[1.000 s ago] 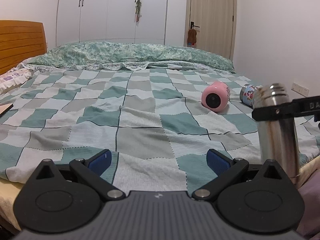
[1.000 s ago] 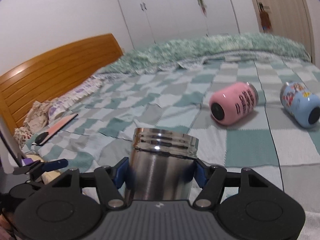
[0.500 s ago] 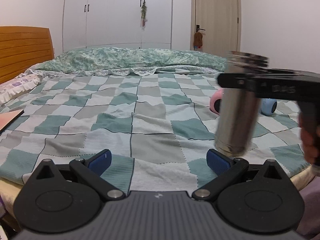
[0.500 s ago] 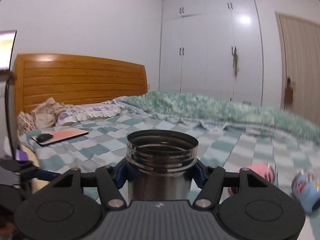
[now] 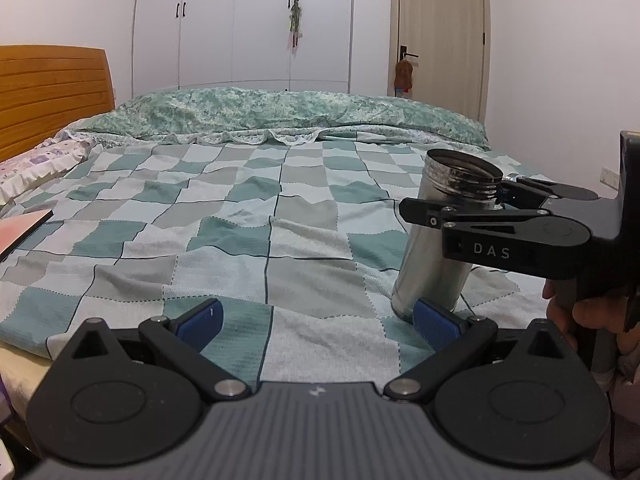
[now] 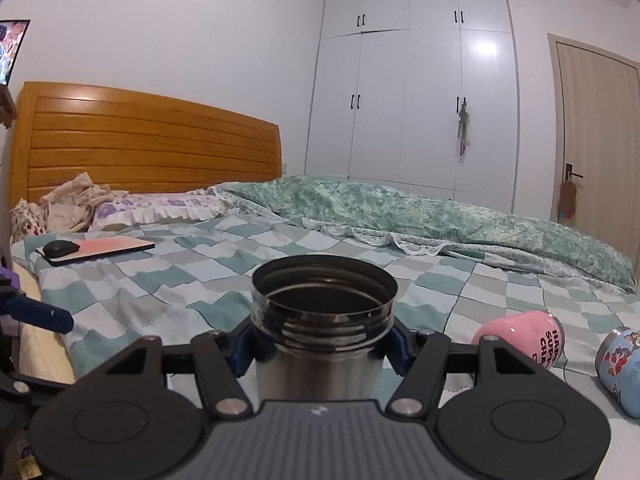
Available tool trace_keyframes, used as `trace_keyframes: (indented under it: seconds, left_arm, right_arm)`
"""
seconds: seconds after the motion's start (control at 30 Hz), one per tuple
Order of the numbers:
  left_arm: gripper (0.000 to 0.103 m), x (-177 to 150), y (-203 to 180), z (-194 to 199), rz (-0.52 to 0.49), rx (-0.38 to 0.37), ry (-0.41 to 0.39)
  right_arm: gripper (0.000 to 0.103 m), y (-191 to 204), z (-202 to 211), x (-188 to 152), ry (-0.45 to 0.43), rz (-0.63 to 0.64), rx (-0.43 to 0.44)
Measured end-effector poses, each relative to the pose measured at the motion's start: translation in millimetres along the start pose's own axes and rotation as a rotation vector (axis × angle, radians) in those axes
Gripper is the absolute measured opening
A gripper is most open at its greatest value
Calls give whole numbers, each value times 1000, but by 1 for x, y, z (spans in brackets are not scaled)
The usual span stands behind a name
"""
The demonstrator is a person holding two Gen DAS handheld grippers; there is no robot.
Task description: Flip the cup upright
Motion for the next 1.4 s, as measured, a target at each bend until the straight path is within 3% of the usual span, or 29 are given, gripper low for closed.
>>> trace_keyframes:
  seconds: [0.13, 0.2, 0.33, 0.4, 0.6, 0.87, 1.03, 1.13, 1.4]
  left_arm:
    - [103, 2, -3, 4, -1, 9, -7]
    - [103, 3, -5, 8, -3, 8, -15]
    - [103, 6, -15, 19, -4, 1, -43]
    - [103, 7, -22, 25, 3, -1, -59]
    - [103, 7, -57, 46, 27, -33, -146]
    - [103, -11, -108, 60, 36, -67, -266]
    - [103, -38, -133, 55, 12, -58, -281]
    - [103, -52, -140, 52, 5, -45, -312]
    - [103, -73, -146, 40, -10, -7, -358]
  right_arm:
    - [65, -2, -1, -2, 14, -7, 1]
    - [86, -5, -2, -3, 36, -24, 11]
    - [93, -24, 20, 3, -11, -89, -4]
    - [103, -33, 37, 6, -40, -99, -3]
    - [103, -64, 107, -3, -83, -70, -47]
    - [103, -101, 188, -54, -19, -90, -148]
    - [103, -110, 216, -93, -5, -87, -227]
    - [103, -107, 228, -106, -53, -47, -274]
    - [103, -96, 240, -115, -117, 42, -323]
Point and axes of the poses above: each gripper's, at about its wrist camera, not at the fingertips, and z roughly against the way its jaws point, y to its left, x to its top, the point moved 10 cm from there along -z, roughly the way its jaws point, and after that the axes turned 12 degrees about z, right-handed, at the moved point
